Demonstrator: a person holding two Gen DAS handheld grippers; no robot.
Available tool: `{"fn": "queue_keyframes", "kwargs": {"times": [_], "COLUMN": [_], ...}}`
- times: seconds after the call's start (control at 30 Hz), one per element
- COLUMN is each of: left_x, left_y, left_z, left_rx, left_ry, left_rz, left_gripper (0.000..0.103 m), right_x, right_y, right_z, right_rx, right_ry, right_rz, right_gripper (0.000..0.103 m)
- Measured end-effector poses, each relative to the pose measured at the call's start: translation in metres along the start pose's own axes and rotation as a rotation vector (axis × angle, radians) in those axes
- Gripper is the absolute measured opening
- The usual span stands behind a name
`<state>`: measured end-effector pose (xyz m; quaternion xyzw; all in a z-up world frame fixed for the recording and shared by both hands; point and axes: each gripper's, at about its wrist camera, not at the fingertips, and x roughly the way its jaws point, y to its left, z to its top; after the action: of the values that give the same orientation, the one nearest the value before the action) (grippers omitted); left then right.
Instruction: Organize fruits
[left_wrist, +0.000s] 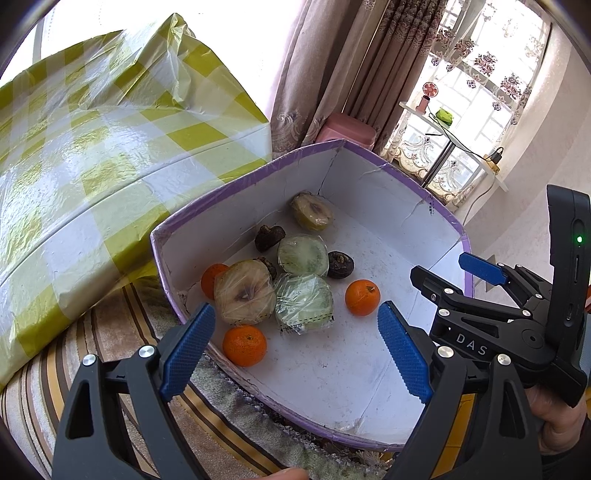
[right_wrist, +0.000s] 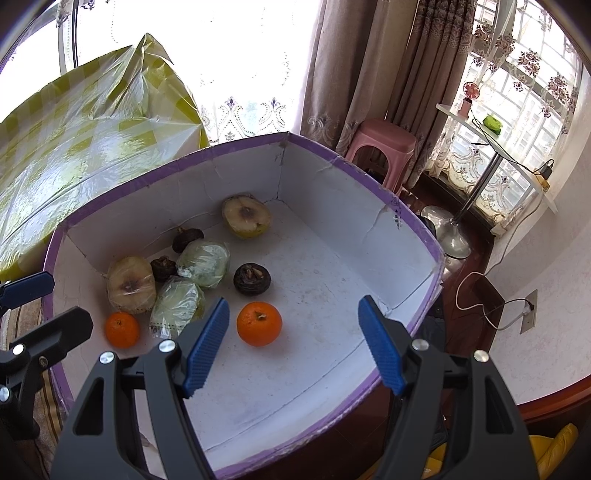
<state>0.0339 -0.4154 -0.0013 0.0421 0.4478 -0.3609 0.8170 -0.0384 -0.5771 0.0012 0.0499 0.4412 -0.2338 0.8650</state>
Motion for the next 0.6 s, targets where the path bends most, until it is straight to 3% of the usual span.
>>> {"fn": "queue_keyframes", "kwargs": {"times": [0.6], "left_x": [0.0024], "left_y": [-0.001], "left_z": [0.0005], "left_rx": [0.004], "left_ry": [0.004], "left_rz": [0.011], "left_gripper": [0.087], "right_x": [0.0011], "right_y": [-0.0032], "right_z": [-0.0029], "right_rx": [0.013], "right_ry": [0.003], "right_rz": [0.001], "right_gripper": [0.072]}}
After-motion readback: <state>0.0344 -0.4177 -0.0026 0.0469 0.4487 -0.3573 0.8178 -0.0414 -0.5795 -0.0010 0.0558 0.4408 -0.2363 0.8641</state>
